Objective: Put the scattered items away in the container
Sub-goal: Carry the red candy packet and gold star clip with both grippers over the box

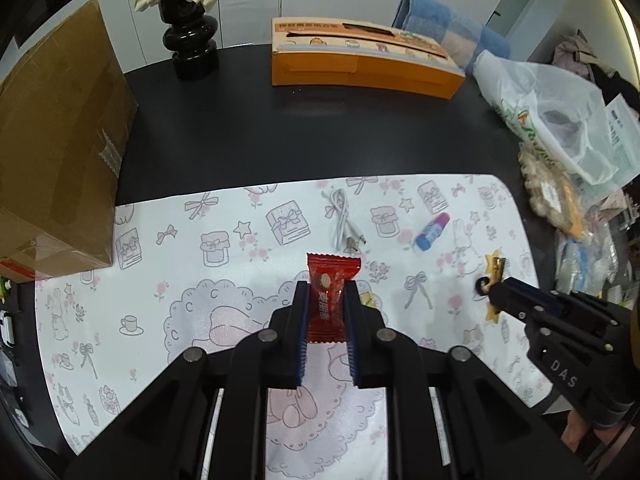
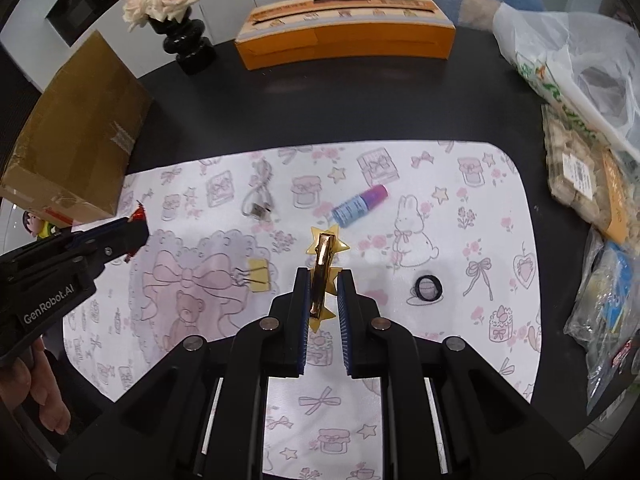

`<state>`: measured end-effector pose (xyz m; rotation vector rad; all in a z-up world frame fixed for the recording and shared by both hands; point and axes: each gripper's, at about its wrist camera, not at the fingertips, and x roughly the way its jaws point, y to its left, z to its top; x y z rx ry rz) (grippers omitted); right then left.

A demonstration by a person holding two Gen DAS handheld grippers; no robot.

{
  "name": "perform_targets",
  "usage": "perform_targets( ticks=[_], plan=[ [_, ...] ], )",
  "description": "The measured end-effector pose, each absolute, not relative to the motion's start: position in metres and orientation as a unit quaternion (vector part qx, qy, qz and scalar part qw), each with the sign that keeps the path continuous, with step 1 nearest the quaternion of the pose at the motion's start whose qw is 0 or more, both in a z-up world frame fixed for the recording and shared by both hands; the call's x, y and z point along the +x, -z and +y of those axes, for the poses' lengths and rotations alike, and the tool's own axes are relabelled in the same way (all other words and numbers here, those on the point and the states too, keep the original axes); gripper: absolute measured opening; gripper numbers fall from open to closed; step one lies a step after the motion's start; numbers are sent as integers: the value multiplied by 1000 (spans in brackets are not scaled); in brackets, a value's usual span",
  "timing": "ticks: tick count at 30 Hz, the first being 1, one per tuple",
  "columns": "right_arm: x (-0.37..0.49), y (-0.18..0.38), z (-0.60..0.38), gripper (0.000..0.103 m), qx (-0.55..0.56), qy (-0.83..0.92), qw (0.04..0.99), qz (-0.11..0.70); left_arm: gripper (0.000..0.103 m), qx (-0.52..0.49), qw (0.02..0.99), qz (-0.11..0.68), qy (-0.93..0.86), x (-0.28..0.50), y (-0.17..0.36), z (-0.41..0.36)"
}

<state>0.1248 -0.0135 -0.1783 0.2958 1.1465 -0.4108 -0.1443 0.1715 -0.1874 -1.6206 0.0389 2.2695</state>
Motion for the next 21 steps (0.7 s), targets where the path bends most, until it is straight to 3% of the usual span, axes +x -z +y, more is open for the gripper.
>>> perform_targets(
  ticks=[21],
  plan=[
    [189, 78, 65, 13, 85, 187, 828, 521, 16, -533, 189, -24, -824, -173, 96, 118]
  ],
)
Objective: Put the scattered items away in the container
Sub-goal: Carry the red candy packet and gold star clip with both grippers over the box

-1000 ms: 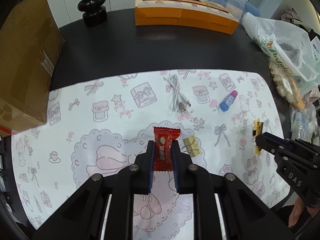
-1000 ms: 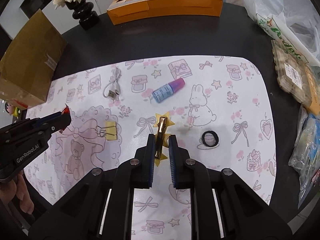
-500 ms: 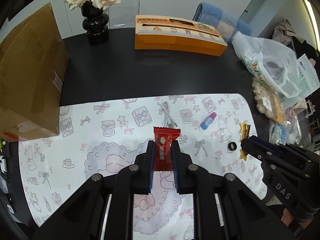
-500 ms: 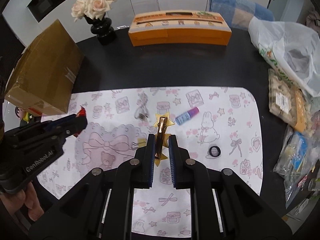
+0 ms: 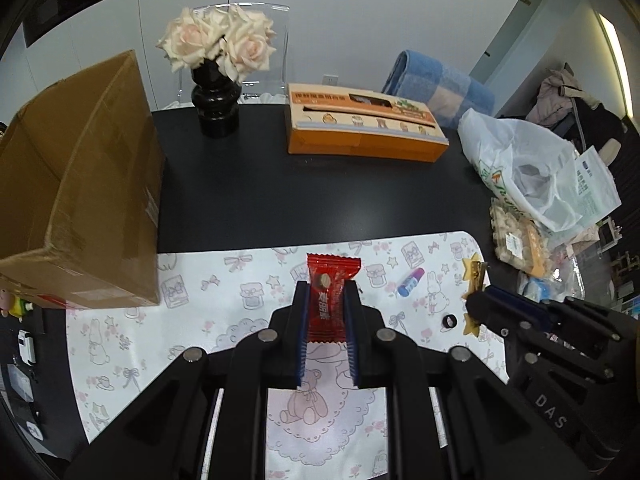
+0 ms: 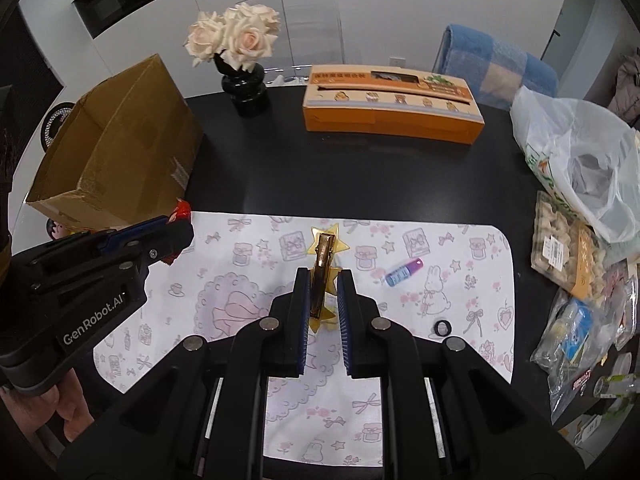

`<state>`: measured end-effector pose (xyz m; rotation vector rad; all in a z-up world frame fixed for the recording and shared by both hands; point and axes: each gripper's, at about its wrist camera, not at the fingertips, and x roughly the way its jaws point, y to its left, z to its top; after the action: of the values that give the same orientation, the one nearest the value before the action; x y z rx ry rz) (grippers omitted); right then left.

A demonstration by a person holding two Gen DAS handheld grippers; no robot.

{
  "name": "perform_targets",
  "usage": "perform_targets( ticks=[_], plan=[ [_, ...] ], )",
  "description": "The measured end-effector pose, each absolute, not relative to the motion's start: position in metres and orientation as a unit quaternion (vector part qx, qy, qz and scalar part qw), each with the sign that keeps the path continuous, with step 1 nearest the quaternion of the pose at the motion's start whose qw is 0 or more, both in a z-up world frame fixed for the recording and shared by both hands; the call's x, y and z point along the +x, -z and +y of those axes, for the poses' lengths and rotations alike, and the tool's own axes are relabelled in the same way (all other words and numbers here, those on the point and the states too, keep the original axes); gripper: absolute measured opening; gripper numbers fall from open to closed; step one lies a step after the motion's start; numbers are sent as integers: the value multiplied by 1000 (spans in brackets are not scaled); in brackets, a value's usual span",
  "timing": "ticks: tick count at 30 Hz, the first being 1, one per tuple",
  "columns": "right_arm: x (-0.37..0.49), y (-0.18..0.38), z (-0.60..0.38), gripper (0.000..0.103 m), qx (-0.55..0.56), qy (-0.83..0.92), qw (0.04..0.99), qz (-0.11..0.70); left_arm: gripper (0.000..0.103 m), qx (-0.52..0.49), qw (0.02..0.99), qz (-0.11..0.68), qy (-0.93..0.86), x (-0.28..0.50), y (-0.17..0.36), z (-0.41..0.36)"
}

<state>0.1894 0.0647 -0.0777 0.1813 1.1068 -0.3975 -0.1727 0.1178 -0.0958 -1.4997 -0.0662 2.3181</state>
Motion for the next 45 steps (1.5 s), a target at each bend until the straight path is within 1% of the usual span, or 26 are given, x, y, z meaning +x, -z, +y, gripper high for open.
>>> perform_targets(
  ticks=[12, 29, 45],
  plan=[
    [243, 57, 126, 13, 61, 148, 842, 515, 16, -516, 159, -47, -840, -189, 72, 46],
    [318, 54, 213, 13, 28, 88, 850, 519, 16, -496, 109, -75, -858, -216, 53, -62],
    [373, 47, 297, 13, -11, 35, 856, 516, 16, -481, 68, -103, -868, -230, 38, -140]
  ],
)
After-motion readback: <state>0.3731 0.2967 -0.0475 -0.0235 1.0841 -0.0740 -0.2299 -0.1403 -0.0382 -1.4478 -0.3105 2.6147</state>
